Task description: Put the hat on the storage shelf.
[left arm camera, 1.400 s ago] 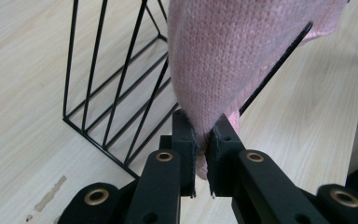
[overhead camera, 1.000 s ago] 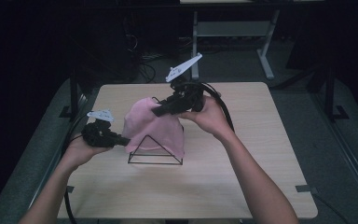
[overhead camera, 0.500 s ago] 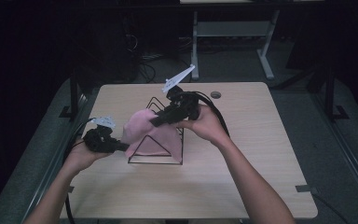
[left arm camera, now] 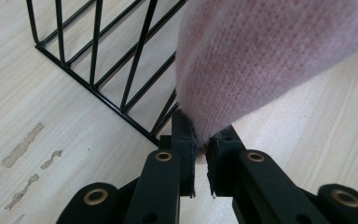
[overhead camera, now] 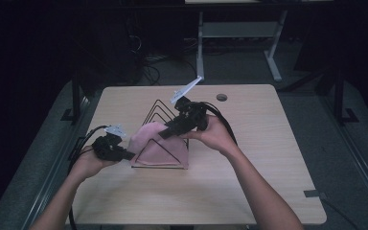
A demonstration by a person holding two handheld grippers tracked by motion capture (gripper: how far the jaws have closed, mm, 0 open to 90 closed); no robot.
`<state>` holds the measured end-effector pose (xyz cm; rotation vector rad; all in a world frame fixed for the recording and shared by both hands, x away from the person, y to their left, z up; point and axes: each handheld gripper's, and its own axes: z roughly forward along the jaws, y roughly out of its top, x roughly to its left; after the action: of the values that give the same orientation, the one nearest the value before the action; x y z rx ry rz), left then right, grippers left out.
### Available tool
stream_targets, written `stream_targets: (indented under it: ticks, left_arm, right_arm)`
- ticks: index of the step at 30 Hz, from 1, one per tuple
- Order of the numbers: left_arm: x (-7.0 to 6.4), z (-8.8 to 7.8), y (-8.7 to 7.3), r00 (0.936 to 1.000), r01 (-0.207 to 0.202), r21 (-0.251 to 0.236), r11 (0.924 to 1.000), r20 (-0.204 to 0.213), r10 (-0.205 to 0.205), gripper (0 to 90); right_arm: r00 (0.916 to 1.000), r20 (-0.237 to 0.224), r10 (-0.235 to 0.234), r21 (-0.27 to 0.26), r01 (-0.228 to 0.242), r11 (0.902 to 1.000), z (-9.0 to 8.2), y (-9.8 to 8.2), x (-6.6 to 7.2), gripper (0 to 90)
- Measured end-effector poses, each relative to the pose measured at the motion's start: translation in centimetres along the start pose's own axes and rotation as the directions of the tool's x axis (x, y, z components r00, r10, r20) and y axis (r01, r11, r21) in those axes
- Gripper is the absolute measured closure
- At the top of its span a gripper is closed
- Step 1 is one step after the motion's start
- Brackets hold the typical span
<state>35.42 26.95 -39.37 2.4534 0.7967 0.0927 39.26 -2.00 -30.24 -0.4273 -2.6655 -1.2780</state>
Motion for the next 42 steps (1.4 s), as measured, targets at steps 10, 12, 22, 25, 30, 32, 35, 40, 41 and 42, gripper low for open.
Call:
stream_targets:
  ticks: [10,12,22,25,30,32,35,40,41,42]
  left_arm:
    - [0.1,0.8,-0.1,0.9997,0.004,0.055,0.9985,-0.025,-0.002,83.0]
    - [0.1,0.9,-0.3,0.9997,0.009,0.056,0.9984,-0.024,-0.008,83.1]
    - [0.5,1.4,-1.0,0.9997,0.025,0.065,0.9975,-0.008,-0.025,83.2]
    - [0.5,1.5,-1.0,0.9996,0.027,0.066,0.9975,-0.005,-0.027,83.1]
    - [0.4,1.4,-1.0,0.9996,0.029,0.06,0.9977,0.0,-0.029,82.6]
    - [0.4,1.3,-1.0,0.9997,0.025,0.06,0.9979,0.004,-0.025,82.2]
    - [0.4,1.3,-1.0,0.9994,0.035,0.05,0.9981,0.007,-0.035,81.1]
    - [0.5,1.1,-0.9,0.9992,0.039,0.048,0.9981,0.01,-0.039,78.4]
    - [0.5,1.1,-0.8,0.9993,0.034,0.048,0.9983,0.01,-0.035,78.1]
    - [0.5,1.1,-0.8,0.9993,0.034,0.049,0.9982,0.01,-0.035,77.8]
  right_arm:
    - [0.9999,-0.013,0.0,-0.018,0.0,0.9998,-0.2,-0.4,0.2,78.5]
    - [0.9999,-0.007,-0.013,-0.015,0.013,0.9998,0.0,-0.3,0.3,80.9]
    - [0.9998,-0.007,-0.021,0.009,0.021,0.9997,1.0,-0.4,0.3,82.7]
    - [0.9997,-0.01,-0.024,0.012,0.024,0.9996,1.1,-0.4,0.3,82.7]
    - [0.9997,-0.013,-0.021,0.002,0.021,0.9998,1.0,-0.7,0.3,81.7]
    - [0.9998,-0.015,-0.011,0.002,0.011,0.9999,0.9,-0.8,0.4,80.5]
    - [0.9993,-0.014,-0.036,-0.014,0.035,0.9993,0.6,-1.0,0.4,78.3]
    - [0.9995,-0.019,-0.024,-0.044,0.023,0.9988,-0.2,-1.6,0.5,75.2]
    - [0.9997,-0.018,-0.017,-0.047,0.016,0.9988,-0.4,-1.7,0.5,74.2]
    - [0.9997,-0.021,-0.016,-0.051,0.015,0.9986,-0.5,-1.8,0.4,73.7]
